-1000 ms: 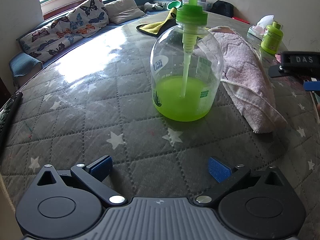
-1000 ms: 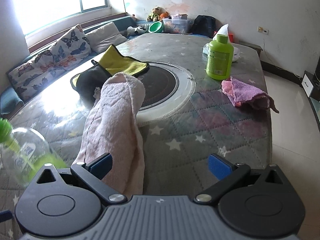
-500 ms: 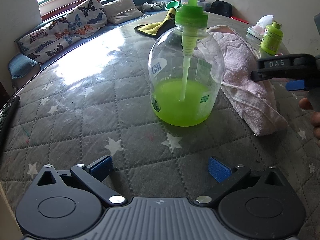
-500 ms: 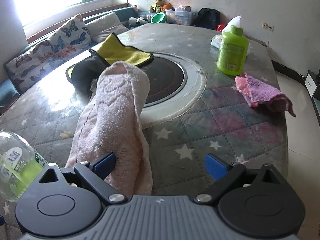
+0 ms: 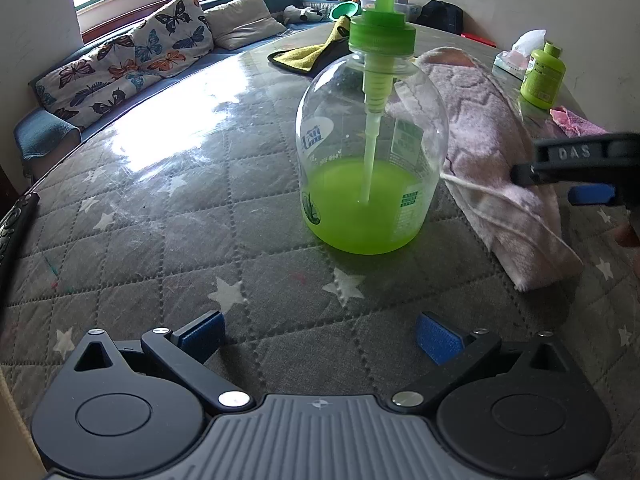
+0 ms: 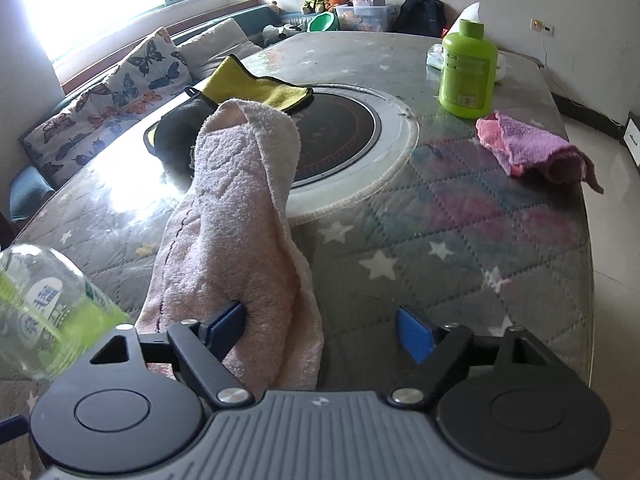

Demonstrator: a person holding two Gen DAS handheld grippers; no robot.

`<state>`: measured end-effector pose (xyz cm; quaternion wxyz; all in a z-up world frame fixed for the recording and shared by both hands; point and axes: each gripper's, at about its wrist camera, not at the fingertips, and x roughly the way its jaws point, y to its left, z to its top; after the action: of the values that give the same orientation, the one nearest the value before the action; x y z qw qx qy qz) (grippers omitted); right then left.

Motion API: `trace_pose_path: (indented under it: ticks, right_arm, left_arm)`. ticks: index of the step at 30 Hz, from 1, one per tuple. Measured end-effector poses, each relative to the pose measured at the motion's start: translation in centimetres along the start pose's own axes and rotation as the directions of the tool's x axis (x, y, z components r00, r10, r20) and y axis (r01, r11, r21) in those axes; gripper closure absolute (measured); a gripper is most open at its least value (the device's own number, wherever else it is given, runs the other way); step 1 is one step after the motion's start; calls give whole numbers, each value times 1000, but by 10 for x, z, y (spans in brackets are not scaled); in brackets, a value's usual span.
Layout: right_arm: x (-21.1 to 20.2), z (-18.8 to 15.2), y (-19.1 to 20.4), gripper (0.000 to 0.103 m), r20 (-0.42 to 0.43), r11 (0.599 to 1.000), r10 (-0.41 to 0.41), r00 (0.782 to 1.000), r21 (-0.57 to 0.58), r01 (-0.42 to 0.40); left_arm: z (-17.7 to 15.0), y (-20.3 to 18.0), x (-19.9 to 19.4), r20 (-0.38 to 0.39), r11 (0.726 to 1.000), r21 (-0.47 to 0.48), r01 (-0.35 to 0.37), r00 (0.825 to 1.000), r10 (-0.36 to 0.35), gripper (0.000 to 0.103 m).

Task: Clean container
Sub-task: 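Move the right tool toward the rolled pink towel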

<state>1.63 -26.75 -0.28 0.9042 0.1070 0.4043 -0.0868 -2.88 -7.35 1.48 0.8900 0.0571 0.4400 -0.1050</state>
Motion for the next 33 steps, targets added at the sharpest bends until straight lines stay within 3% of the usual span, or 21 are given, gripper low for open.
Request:
trace_pose_path:
  ticks: [24, 33]
  right_arm:
    - [-57, -61, -16, 23, -1, 1000, -4, 1000, -11, 4]
    - [-65, -56, -8, 20, 29, 999, -25, 999, -40, 26]
  left_arm:
    - [-1, 2, 0, 4, 1000, 5, 2, 1000, -2, 0]
    - [5, 4, 0, -10, 1000, -13, 9, 1000, -9, 0]
